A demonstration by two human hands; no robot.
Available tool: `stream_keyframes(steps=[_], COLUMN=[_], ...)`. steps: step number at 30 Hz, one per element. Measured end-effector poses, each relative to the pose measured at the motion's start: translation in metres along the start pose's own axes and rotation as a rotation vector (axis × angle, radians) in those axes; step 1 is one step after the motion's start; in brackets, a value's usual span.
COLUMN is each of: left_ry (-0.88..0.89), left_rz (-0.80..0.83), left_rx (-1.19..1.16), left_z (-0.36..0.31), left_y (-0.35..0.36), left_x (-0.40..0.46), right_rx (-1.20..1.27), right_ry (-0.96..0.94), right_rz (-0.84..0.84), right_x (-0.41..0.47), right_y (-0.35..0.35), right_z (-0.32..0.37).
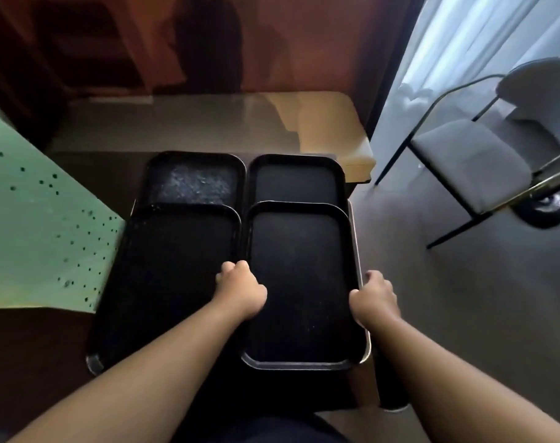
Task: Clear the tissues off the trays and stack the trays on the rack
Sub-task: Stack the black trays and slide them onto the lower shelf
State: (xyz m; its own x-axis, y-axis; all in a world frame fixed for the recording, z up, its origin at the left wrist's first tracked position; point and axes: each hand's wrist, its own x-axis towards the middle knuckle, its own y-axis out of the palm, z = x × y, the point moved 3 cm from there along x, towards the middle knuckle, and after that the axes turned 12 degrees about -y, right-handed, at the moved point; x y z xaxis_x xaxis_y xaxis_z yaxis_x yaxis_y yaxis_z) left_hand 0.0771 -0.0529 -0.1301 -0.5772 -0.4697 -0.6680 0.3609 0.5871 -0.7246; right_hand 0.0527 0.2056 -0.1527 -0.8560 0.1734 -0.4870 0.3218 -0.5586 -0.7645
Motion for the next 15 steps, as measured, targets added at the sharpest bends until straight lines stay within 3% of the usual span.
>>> stream_keyframes(steps=[3, 8, 12, 15], left_ry=[0.016, 0.015, 0.008, 0.031], left_rz=[-0.026, -0.013, -0.038, -0.03], left_rx=[-0.009, 0.028, -0.015, -0.054], left_z=[0.001, 0.0, -0.002, -0.005], left_y=[0.007, 0.012, 0.012, 0.011], left_x=[-0.006, -0.009, -0.005, 0.0], right_rx=[-0.016, -0.101, 0.05, 0.197], right_ry=[0.019, -0.027, 0.021, -0.045], right_rz=[0.087, 0.069, 0.034, -0.077], right_x=[0.004, 0.015, 0.019, 0.019], right_y=[0.007, 0.011, 0.02, 0.02], right_z=[-0.018, -0.016, -0.018, -0.018])
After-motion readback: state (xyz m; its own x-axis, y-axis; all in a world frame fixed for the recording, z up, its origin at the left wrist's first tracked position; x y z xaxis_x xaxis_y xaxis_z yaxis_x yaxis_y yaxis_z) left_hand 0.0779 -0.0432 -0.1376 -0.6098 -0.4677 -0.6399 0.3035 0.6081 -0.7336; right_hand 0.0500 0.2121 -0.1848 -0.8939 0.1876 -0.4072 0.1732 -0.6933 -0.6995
